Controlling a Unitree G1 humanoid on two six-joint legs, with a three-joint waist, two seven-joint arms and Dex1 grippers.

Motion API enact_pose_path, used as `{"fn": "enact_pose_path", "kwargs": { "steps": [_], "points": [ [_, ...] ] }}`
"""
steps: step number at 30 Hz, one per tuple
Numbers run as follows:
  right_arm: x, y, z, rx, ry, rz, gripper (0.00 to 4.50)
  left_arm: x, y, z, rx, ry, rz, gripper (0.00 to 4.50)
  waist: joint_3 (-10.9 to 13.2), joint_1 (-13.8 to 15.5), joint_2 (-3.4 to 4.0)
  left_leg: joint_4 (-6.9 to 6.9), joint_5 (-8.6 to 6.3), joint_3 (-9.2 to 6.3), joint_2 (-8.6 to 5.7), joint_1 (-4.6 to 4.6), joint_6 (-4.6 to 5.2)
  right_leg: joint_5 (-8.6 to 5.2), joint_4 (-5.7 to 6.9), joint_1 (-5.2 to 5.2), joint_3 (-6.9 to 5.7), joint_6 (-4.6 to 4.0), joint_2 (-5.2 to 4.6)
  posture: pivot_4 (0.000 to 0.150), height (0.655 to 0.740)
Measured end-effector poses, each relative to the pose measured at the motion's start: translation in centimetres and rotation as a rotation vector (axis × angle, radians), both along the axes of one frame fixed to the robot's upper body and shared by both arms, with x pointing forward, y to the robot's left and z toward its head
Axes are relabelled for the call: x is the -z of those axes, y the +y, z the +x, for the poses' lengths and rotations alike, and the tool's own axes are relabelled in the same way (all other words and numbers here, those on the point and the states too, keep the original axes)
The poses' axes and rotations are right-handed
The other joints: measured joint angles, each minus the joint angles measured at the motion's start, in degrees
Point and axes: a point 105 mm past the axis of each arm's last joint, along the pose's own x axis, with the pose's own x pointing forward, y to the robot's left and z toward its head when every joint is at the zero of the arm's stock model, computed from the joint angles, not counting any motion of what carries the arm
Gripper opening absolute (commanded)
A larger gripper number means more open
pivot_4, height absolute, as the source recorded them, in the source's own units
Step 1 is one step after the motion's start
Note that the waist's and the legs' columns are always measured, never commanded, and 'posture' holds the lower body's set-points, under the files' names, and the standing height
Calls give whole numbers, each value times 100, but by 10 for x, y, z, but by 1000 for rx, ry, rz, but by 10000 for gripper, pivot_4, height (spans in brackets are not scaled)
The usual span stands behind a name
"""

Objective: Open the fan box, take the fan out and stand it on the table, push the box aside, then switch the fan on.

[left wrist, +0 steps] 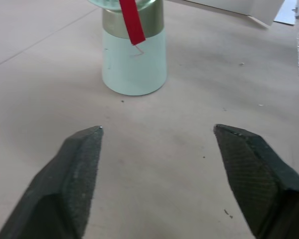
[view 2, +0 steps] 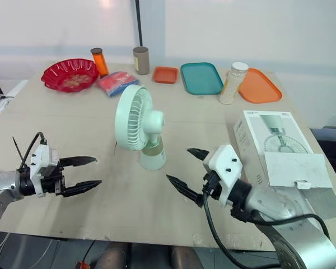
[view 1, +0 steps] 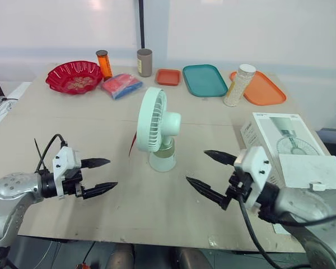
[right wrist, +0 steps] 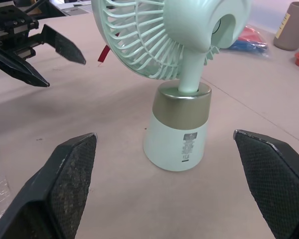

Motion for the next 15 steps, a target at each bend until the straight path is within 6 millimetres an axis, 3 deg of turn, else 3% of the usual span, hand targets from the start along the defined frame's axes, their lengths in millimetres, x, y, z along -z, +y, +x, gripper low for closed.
{"fn": "enact_pose_path", "kwargs": {
  "steps": [1, 7, 15],
  "points": [
    [0, -2, -3, 10, 4, -1, 45000, -1, 2, 0, -9, -5, -1, 44878, 0, 0, -1, 0, 0, 0, 0, 1, 0, -18, 0, 1, 0, 32, 0, 1500, 7400],
    [0, -30, -5, 179, 40, 25, 45000, -8, 0, 7, -107, -47, -75, 44878, -3, 7, -5, 0, 1, 3, -4, 5, -2, -22, -3, 8, 5, 39, -4, 1500, 7400],
    [8, -43, -13, 218, 77, -14, 45000, -8, -1, 10, -165, -80, -81, 44878, -3, 6, -5, -5, 1, 6, -6, 9, -1, -24, -4, 9, 9, 40, -3, 1500, 7400]
  ]
}}
